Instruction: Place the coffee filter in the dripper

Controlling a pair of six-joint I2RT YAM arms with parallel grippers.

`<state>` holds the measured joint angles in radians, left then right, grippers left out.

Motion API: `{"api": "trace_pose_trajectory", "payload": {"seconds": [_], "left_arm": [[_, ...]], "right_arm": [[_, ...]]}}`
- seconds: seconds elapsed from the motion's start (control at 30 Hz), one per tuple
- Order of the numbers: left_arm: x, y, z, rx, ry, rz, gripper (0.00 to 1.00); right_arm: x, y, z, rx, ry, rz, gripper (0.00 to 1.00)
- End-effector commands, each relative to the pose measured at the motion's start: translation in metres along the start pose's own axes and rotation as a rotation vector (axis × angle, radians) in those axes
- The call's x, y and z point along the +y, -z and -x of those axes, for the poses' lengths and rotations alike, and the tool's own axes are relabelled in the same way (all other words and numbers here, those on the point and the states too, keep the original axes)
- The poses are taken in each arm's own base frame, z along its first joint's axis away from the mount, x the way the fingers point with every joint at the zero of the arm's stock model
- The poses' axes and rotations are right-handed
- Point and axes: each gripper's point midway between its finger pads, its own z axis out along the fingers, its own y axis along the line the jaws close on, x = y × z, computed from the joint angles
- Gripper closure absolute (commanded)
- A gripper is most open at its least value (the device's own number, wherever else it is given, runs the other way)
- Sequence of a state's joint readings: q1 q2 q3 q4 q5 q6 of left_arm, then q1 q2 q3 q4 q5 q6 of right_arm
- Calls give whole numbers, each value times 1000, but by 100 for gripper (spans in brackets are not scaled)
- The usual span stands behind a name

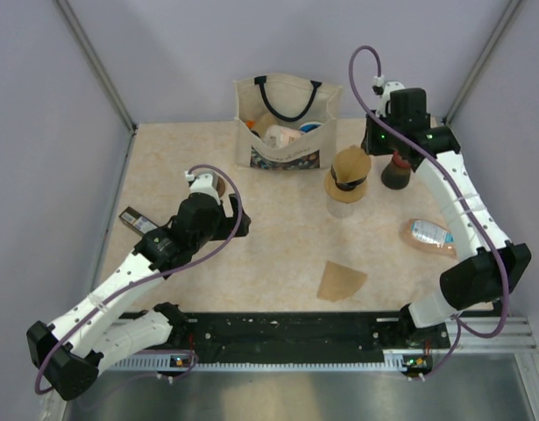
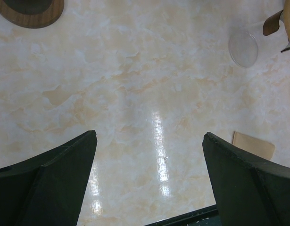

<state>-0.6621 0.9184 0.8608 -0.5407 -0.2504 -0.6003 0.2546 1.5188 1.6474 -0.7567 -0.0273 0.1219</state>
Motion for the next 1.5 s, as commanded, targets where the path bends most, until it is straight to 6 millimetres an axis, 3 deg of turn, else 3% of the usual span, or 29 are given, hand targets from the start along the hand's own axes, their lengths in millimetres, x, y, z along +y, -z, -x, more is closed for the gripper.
{"api": "trace_pose_trajectory", "payload": {"seconds": [0.0, 0.07, 0.4, 0.73, 1.17, 1.47], "left_arm": [[-4, -1, 7, -34, 13, -20, 1], [-5, -2, 6, -26, 13, -22, 1], [-1, 0, 5, -26, 13, -9, 1], [2, -1, 4, -23, 5, 6, 1], [3, -3, 2, -17, 0, 10, 1], [3, -3, 2, -14, -5, 14, 1]], "right_arm": [[21, 27, 14, -45, 94, 30, 85], [22, 20, 5, -8, 105, 10, 89], [28, -31, -26, 121, 159, 36, 92], [30, -59, -61, 233, 149, 57, 94], [36, -60, -81, 241, 137, 107, 98], [34, -76, -94, 264, 143, 101, 99]]}}
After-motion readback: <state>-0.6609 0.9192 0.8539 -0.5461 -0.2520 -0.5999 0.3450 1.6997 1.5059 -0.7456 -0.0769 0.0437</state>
